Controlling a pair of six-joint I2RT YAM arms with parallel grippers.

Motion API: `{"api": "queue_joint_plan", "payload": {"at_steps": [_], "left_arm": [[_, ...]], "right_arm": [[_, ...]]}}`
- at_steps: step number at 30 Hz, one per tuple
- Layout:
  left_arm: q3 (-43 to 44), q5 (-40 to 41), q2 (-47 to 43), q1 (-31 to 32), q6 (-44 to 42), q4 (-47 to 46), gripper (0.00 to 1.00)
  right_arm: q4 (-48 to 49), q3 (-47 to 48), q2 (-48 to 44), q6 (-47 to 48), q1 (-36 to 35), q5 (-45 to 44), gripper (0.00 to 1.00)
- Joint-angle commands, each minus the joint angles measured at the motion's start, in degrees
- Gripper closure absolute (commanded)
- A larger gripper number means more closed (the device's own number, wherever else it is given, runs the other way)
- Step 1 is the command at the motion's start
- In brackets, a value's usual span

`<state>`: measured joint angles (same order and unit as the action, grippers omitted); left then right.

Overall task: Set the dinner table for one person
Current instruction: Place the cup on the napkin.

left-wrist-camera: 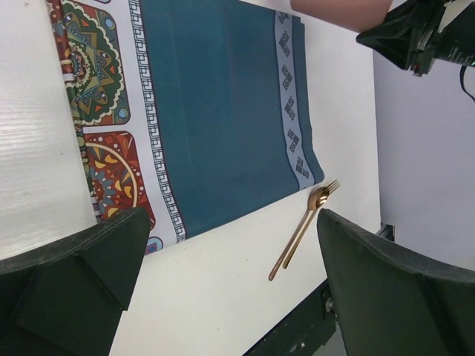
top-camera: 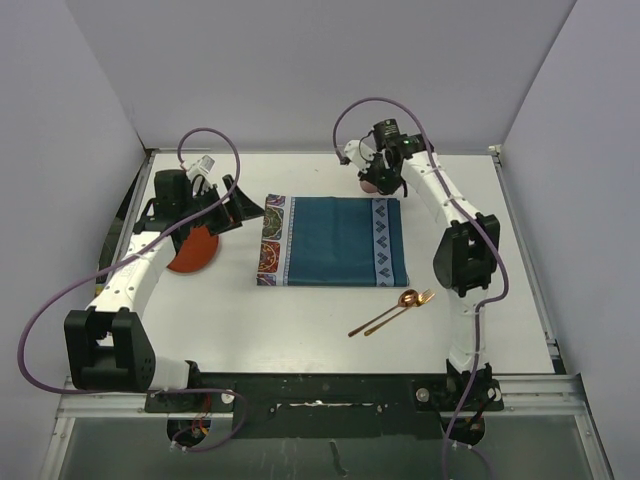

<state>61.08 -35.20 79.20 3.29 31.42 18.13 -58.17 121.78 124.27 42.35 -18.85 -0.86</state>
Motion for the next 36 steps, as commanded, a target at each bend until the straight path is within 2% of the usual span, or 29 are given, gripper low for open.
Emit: {"api": "queue_joint_plan", "payload": {"at_steps": [1, 6, 14, 17, 36], "left_arm": [[1.7, -2.9, -1.1, 0.1, 1.3, -4.4, 0.02], [1.2, -2.9, -1.5, 0.1, 1.3, -4.2, 0.02], [-1.1, -3.9, -1.9, 0.1, 2.9, -6.4, 0.02], [-1.3, -4.2, -1.7, 0.1, 3.4, -7.0, 0.02], [-2.7, -4.4, -0.9, 0.1, 4.3, -8.5, 0.02]], "right_arm": [[-1.5, 1.5, -4.8, -3.5, -3.8, 0.6, 1.00], [-6.8, 4.1, -5.1, -1.8, -4.7, -2.8, 1.00], [-5.9, -7.5, -10.7, -1.5, -1.8, -7.4, 1.00], [-6.1, -8.4, -11.3, -1.9, -1.4, -7.2, 1.00], [-10.9, -8.9, -6.2, 2.3, -0.7, -8.3, 1.00]]}}
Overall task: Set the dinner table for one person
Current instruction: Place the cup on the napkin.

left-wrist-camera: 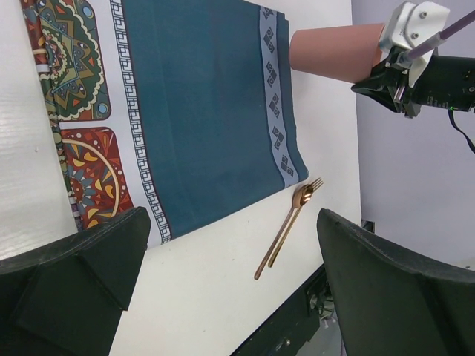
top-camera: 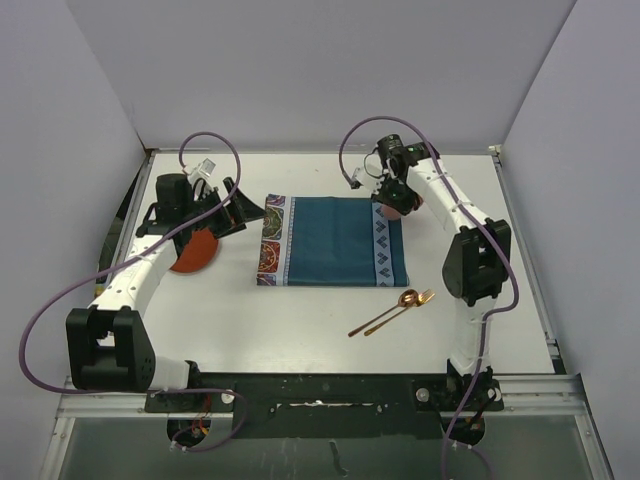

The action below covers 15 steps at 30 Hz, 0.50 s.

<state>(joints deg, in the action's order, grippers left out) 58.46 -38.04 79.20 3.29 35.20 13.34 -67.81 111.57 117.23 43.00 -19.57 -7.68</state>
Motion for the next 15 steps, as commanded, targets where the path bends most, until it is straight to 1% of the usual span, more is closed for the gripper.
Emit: {"api": "queue_joint_plan", "payload": {"at_steps": [1, 5, 12, 15], "left_arm": [[-0.1, -1.7, -0.7, 0.1, 0.6, -3.8, 0.02], [-0.2, -1.7, -0.4, 0.1, 0.9, -4.7, 0.02], [-0.9, -1.8, -0.4, 0.1, 0.9, -5.1, 0.02], [-1.2, -1.5, -0.6, 0.0, 0.9, -5.1, 0.02]], "right_arm": [[-1.2, 1.5, 1.2, 2.0, 0.0, -1.4, 1.00], [-0.9, 4.0, 3.9, 3.7, -0.2, -1.3, 1.00], [-3.1, 15.9, 11.6, 5.2, -0.8, -2.0, 1.00], [-3.1, 17.3, 13.0, 6.5, -1.3, -3.5, 1.00]]}}
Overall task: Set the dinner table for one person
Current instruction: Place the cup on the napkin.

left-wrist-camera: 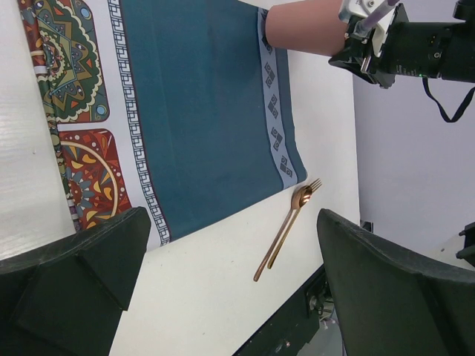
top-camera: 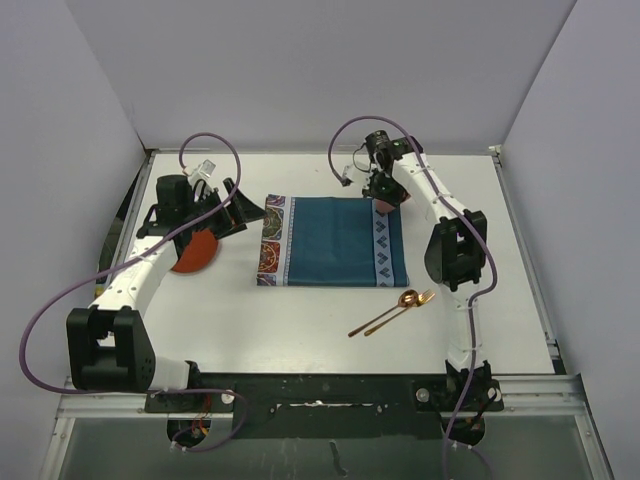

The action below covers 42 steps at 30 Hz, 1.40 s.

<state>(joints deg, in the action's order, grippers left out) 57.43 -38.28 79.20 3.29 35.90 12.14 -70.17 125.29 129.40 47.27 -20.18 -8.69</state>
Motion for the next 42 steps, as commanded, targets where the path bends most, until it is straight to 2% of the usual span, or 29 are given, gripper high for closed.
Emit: {"api": "queue_joint_plan", "payload": {"at_steps": [1, 7, 22, 42], "left_arm": [[-0.2, -1.2, -0.5, 0.1, 0.2, -3.9, 0.02], [-0.3, -1.1, -0.3, 0.1, 0.5, -4.2, 0.02], [-1.9, -3.7, 1.9, 0.1, 4.3, -10.0, 0.02], [-3.7, -3.4, 0.3, 0.1, 4.4, -10.1, 0.02]], "right_arm": [[-0.7, 3.8, 1.2, 2.6, -0.8, -2.6, 1.00], [-3.8, 3.7, 1.3, 2.5, -1.1, -1.9, 1.00], [-9.8, -0.1, -5.2, 3.2, -0.6, -2.4, 1.00], [-10.1, 6.8, 1.0, 4.1, -3.6, -3.4, 1.00]]}}
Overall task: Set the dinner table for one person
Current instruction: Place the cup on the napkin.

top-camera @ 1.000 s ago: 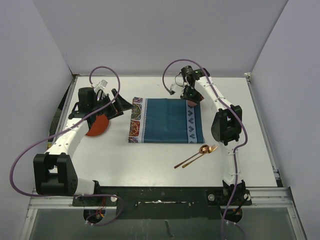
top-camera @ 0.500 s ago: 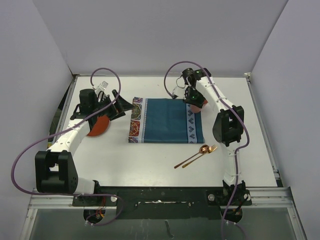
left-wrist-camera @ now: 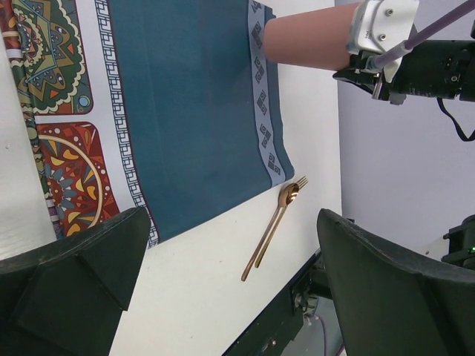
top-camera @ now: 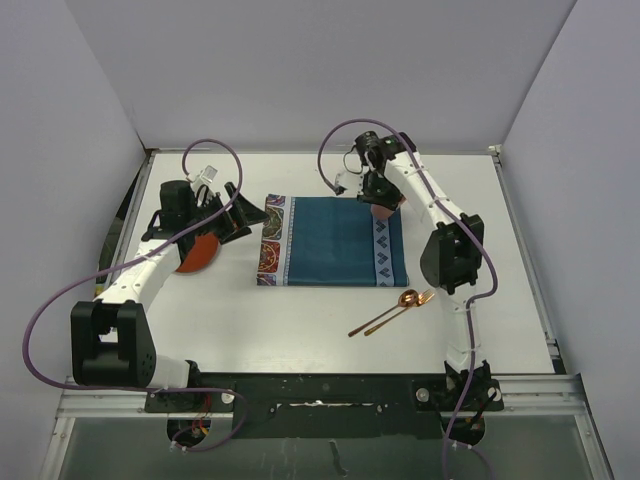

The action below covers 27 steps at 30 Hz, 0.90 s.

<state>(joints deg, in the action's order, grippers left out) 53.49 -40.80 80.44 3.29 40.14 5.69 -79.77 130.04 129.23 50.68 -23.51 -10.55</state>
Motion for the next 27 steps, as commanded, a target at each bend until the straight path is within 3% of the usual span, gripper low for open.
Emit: {"api": "queue_joint_plan", "payload": {"at_steps": [1, 27], "left_arm": [[0.2, -0.9, -1.0, 0.1, 0.3, -3.7, 0.02], [-0.7, -0.8, -1.5, 0.1, 0.6, -4.2, 0.02]], "right_arm": [[-0.6, 1.8, 1.2, 0.6, -0.3, -1.5, 1.00], [2.3, 0.2, 2.5, 1.0, 0.2, -2.3, 1.00]]}}
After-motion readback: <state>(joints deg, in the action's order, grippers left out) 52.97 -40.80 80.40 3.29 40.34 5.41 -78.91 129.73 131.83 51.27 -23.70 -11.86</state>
